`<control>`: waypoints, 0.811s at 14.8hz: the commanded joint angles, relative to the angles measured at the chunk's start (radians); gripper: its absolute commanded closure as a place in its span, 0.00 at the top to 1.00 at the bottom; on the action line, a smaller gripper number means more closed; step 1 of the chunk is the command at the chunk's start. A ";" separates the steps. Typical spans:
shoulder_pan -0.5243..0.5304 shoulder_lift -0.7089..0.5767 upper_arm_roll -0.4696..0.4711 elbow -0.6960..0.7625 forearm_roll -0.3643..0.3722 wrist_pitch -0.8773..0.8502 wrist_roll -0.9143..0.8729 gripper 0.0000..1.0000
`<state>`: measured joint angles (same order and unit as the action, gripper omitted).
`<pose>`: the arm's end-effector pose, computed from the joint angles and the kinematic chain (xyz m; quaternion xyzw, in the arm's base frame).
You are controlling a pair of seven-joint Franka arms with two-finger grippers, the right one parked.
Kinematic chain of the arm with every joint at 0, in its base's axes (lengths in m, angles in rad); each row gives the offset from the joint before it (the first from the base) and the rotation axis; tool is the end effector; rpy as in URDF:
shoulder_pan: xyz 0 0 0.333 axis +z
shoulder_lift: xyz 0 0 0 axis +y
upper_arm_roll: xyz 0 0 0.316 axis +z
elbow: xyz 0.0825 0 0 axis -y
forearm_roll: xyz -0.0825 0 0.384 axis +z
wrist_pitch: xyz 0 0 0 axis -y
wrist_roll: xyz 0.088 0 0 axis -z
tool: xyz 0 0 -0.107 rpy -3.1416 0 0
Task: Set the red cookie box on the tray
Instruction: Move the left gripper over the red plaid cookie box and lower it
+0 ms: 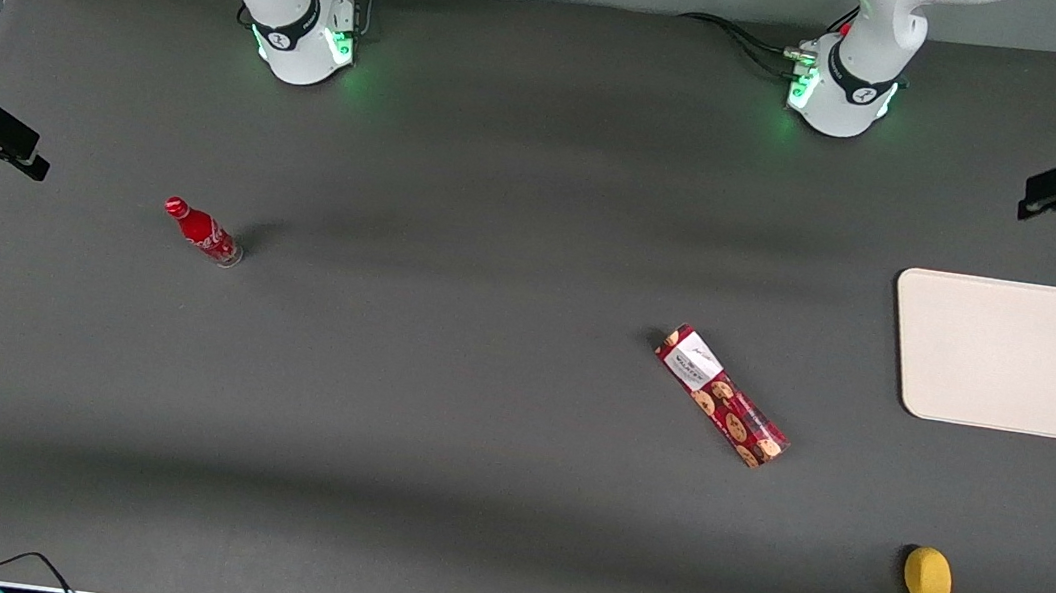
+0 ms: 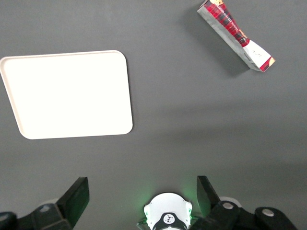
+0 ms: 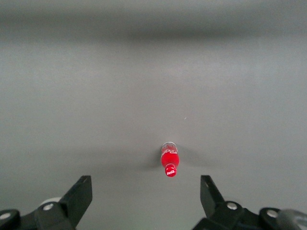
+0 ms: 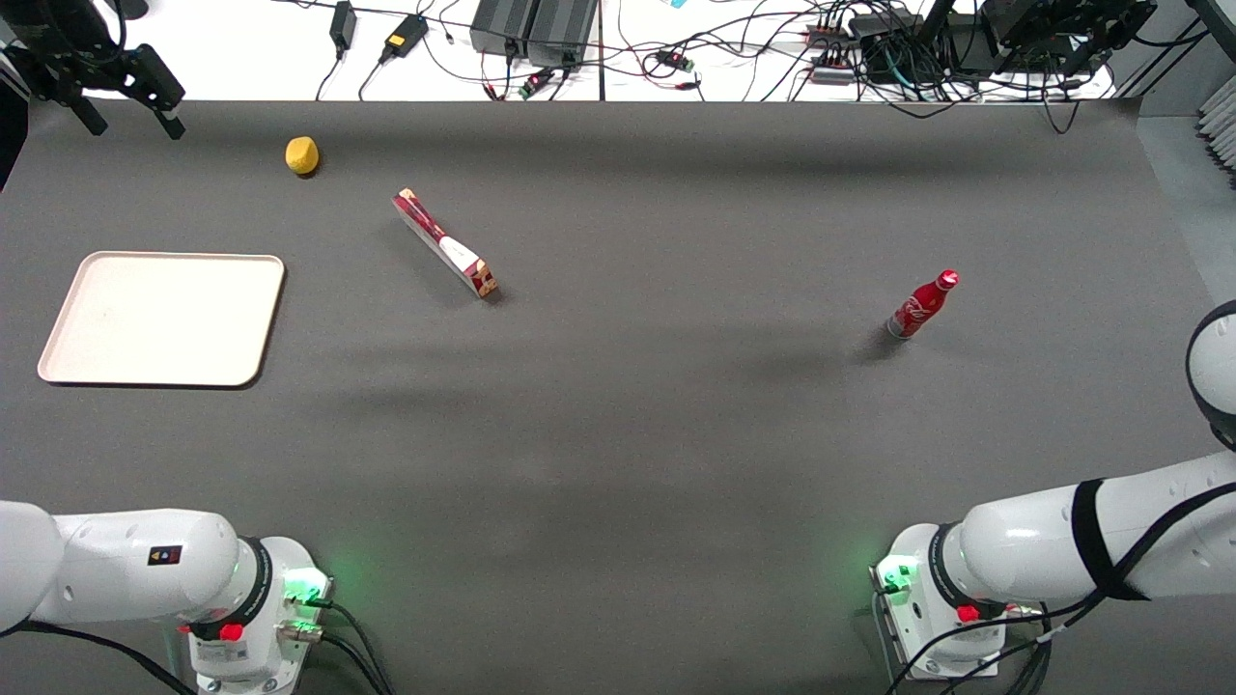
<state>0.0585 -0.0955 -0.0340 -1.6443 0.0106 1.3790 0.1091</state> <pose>0.5026 0.0127 0.6260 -0.9955 0.0414 0.0851 0.0012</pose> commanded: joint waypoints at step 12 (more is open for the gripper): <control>-0.026 0.370 -0.207 0.164 -0.041 0.251 -0.742 1.00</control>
<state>0.0429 0.1226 -0.1987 -1.5500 -0.0146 1.5295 -0.4110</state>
